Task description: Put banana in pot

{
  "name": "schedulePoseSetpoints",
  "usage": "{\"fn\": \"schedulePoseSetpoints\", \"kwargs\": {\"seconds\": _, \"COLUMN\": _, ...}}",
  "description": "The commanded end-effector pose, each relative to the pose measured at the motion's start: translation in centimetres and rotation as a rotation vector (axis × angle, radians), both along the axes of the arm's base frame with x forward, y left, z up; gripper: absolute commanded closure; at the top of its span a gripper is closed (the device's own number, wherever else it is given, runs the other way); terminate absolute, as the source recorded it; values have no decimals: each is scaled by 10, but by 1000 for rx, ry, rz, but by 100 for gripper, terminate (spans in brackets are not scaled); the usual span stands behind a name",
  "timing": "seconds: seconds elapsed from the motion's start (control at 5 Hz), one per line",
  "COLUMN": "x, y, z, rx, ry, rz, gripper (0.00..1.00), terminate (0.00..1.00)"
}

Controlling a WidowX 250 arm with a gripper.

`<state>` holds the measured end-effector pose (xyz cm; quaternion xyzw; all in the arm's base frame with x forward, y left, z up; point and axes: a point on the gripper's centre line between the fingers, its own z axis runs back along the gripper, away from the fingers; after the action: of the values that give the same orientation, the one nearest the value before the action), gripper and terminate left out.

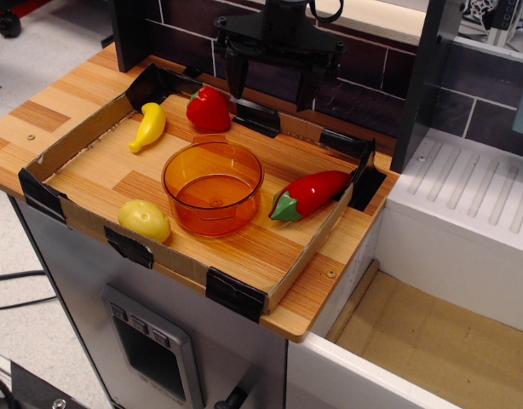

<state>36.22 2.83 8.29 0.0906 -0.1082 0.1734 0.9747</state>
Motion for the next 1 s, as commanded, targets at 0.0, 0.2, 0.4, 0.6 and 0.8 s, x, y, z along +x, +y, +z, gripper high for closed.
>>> {"fn": "schedulePoseSetpoints", "kwargs": {"seconds": 0.0, "x": 0, "y": 0, "z": 0, "rx": 0, "ry": 0, "rz": 0, "gripper": 0, "terminate": 0}}
{"fn": "schedulePoseSetpoints", "kwargs": {"seconds": 0.2, "x": -8, "y": 22, "z": 16, "rx": -65, "ry": -23, "rz": -28, "gripper": 0, "terminate": 0}}
{"fn": "schedulePoseSetpoints", "kwargs": {"seconds": 0.4, "x": -11, "y": 44, "z": 24, "rx": -107, "ry": -11, "rz": -36, "gripper": 0, "terminate": 0}}
{"fn": "schedulePoseSetpoints", "kwargs": {"seconds": 0.6, "x": -14, "y": 70, "z": 24, "rx": -115, "ry": 21, "rz": -59, "gripper": 0, "terminate": 0}}
{"fn": "schedulePoseSetpoints", "kwargs": {"seconds": 0.8, "x": -17, "y": 93, "z": 17, "rx": -104, "ry": 52, "rz": -53, "gripper": 0, "terminate": 0}}
